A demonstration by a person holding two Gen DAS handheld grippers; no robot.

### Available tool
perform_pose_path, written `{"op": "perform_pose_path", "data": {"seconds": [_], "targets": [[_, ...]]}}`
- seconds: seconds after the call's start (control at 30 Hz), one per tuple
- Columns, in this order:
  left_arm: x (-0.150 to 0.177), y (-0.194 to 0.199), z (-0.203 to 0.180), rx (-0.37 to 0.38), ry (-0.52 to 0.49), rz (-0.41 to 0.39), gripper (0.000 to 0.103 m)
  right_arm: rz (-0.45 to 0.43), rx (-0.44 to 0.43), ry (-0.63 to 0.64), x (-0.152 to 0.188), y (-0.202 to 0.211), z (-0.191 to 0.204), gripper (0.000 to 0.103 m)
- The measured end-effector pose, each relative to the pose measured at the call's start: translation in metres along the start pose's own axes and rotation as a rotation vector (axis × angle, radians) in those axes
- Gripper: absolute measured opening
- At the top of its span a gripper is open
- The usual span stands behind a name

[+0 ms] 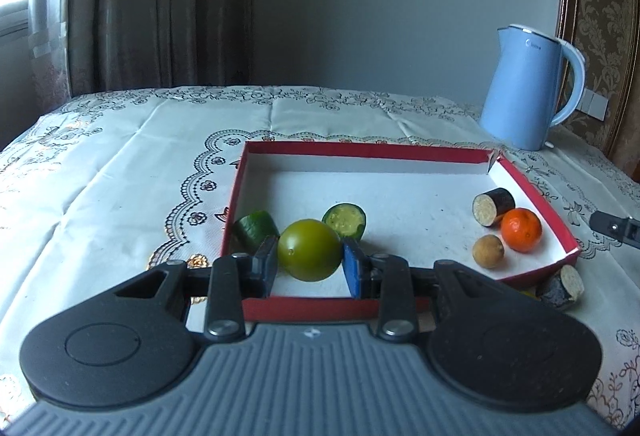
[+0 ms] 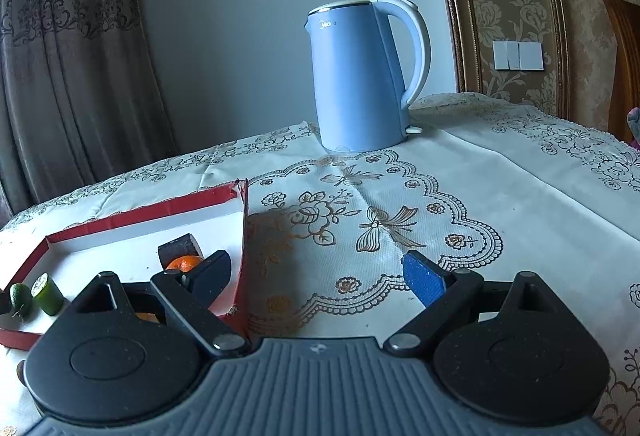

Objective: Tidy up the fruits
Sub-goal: 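Carry the green round fruit with the left gripper into the tray and open, then grasp the dark-skinned cut round with the right gripper while the left gripper withdraws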

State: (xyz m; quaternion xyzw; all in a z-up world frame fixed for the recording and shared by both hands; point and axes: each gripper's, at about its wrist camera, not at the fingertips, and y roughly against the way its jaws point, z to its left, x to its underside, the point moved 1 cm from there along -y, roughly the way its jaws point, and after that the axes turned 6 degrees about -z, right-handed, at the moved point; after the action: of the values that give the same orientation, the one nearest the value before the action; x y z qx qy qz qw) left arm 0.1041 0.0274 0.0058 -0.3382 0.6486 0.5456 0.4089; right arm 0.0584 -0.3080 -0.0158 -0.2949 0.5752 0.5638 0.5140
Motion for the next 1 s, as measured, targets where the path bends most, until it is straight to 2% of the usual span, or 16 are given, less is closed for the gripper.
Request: {"op": "perform_pose_path", "data": {"seconds": [0.43,0.67,0.73,0.83,0.9,1.0], "targets": [[0.003,-0.03,0.0,-0.002,-0.007,0.068,0.031,0.008,0.002,0.008,0.0,-0.002,0.001,0.094],[0.004,-0.038,-0.008,0.006,-0.048,0.079,0.032,0.004,0.009,0.016,0.001,-0.002,0.003,0.094],[0.005,-0.037,-0.009,0.002,-0.058,0.077,0.037,0.003,0.011,0.017,0.001,-0.002,0.003,0.094],[0.004,-0.032,-0.008,-0.002,-0.048,0.069,0.051,0.006,0.01,0.017,0.001,-0.002,0.003,0.094],[0.003,-0.027,-0.006,-0.03,-0.042,0.052,0.067,0.007,0.011,0.016,0.001,-0.002,0.003,0.094],[0.003,-0.014,-0.003,-0.071,-0.05,0.007,0.068,0.001,0.015,0.017,0.001,-0.002,0.003,0.094]]}}
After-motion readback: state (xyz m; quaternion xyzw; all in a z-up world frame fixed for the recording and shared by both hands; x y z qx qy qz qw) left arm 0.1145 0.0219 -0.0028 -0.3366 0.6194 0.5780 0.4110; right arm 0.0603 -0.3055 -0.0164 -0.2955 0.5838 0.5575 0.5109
